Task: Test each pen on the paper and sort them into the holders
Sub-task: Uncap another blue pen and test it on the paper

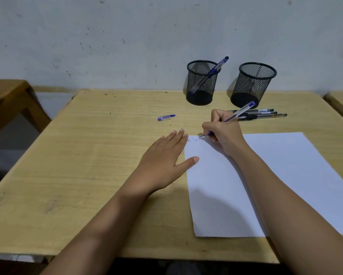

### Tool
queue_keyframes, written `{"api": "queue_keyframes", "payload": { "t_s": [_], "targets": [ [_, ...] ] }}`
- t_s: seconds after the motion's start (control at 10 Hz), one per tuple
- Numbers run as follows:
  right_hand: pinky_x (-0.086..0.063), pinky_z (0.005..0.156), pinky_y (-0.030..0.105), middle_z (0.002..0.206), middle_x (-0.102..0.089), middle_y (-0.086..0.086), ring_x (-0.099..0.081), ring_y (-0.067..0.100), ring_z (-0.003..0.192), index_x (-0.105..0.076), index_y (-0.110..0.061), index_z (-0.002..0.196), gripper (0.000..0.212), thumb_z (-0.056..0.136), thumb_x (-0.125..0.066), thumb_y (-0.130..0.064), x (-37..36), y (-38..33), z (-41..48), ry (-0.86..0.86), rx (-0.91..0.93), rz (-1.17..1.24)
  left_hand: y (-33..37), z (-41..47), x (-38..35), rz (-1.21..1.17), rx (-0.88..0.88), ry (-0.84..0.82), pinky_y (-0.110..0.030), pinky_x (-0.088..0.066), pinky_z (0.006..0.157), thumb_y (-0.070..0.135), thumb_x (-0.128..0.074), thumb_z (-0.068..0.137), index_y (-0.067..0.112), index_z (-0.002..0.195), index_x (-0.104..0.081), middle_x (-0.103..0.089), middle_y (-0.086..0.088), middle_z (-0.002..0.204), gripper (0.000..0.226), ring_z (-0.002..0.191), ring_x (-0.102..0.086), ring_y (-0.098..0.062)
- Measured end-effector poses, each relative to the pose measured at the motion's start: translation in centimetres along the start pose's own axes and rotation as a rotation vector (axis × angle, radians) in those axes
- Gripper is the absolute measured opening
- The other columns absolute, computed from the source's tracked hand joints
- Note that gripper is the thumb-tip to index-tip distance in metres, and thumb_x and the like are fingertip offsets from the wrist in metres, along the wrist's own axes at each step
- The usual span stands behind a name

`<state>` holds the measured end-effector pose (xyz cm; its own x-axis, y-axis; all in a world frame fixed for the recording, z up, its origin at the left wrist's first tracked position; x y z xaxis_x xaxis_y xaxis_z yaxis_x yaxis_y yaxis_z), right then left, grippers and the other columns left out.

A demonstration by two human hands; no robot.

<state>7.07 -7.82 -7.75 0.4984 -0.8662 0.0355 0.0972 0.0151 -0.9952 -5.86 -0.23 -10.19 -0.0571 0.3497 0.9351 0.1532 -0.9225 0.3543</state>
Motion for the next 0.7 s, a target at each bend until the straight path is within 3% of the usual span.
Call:
{"api": "queue_keyframes", "payload": {
  "t_s": [0.2, 0.5, 0.7],
  "targets": [
    [-0.026, 0.038, 0.016, 0.053, -0.028, 0.009, -0.031, 0.022, 0.053, -0.032, -0.005, 0.052, 0.031, 0.061, -0.053, 0.016, 0.19, 0.20, 0.17, 0.013, 0.002, -0.061, 0.01, -0.06, 0.01, 0.000, 0.002, 0.000, -0.024, 0.002, 0.116, 0.060, -0.027, 0.092, 0.027, 0.149, -0.006, 0.003, 0.013, 0.157, 0.069, 0.143, 0.006, -0.001],
    [-0.029, 0.037, 0.017, 0.042, -0.025, 0.000, -0.029, 0.009, 0.035, -0.026, -0.011, 0.048, 0.042, 0.061, -0.050, 0.022, 0.23, -0.02, 0.08, 0.000, 0.009, 0.003, 0.03, -0.10, -0.02, -0.003, 0.005, -0.001, -0.024, 0.002, 0.117, 0.060, -0.027, 0.092, 0.027, 0.149, -0.005, 0.003, 0.013, 0.157, 0.069, 0.143, 0.006, 0.000],
    [-0.029, 0.039, 0.017, 0.053, -0.028, 0.007, -0.028, 0.017, 0.046, -0.029, -0.010, 0.050, 0.039, 0.061, -0.053, 0.018, 0.46, 0.24, 0.29, 0.023, 0.019, -0.026, 0.06, -0.08, 0.00, -0.008, 0.009, -0.002, -0.024, 0.003, 0.116, 0.060, -0.027, 0.092, 0.028, 0.149, -0.005, 0.003, 0.014, 0.157, 0.069, 0.143, 0.006, 0.000]
  ]
}}
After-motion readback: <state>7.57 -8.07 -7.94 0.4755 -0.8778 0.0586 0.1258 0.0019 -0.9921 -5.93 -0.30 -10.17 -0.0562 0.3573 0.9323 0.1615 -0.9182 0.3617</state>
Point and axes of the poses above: each hand's wrist, its own z-axis towards the middle knuckle, its own x-axis out of the back of the hand, y = z × x, the point moved 10 cm from there along z, towards the middle knuckle
